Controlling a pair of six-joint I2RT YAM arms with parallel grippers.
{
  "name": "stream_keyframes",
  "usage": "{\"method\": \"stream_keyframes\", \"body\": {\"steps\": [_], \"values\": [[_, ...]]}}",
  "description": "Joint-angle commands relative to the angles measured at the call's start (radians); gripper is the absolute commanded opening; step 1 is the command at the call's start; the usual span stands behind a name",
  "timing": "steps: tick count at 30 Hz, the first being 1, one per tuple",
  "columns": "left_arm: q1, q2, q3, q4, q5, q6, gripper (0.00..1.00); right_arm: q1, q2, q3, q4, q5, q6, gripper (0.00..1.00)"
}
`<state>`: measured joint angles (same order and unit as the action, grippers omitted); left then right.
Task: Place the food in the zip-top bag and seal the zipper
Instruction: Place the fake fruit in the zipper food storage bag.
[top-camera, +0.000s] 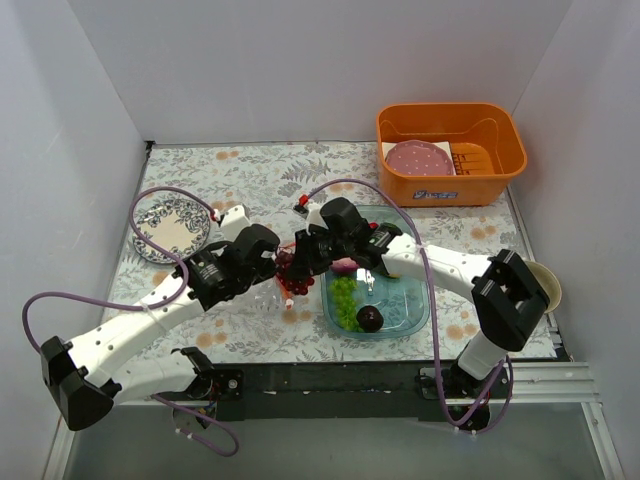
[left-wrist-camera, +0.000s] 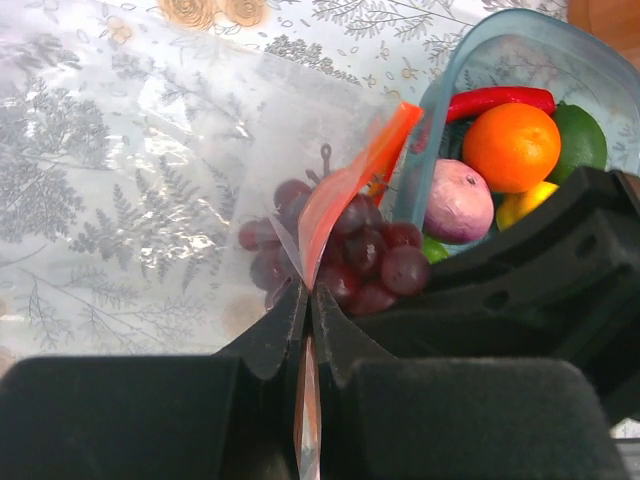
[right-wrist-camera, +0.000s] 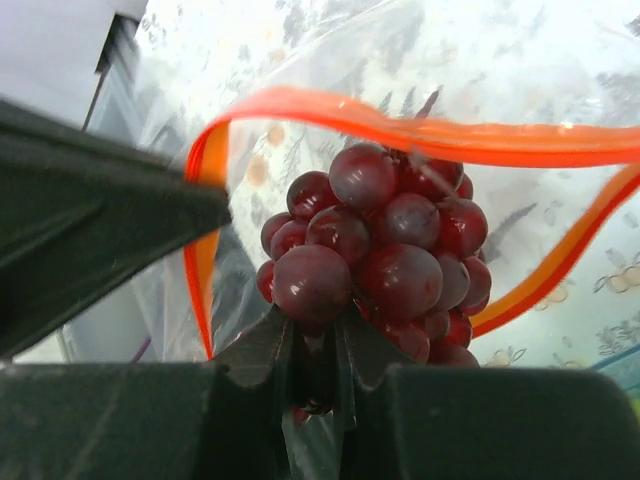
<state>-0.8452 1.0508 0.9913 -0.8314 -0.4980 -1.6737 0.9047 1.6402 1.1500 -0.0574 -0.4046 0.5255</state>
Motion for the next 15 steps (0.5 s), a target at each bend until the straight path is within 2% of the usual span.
{"method": "stream_keyframes", "body": {"steps": [1,6,9,12,15], "values": [[0.015,-0.009,-0.020,-0.026,-0.044,-0.072,0.00,0.008,-0.068,-0.038,0.048,-0.114,0.024,0.02],[0.021,0.003,-0.017,-0.009,-0.045,-0.064,0.00,0.011,-0.082,-0.068,0.079,-0.192,-0.004,0.02],[0.032,0.011,-0.016,0.000,-0.040,-0.069,0.00,0.020,-0.083,-0.043,0.022,-0.203,-0.065,0.01],[0.047,0.029,-0.003,-0.003,-0.028,-0.061,0.00,0.028,-0.108,-0.032,-0.057,-0.099,-0.127,0.01],[0.052,0.032,-0.003,0.023,-0.002,-0.038,0.00,0.030,-0.131,-0.059,-0.032,-0.095,-0.128,0.01]]}}
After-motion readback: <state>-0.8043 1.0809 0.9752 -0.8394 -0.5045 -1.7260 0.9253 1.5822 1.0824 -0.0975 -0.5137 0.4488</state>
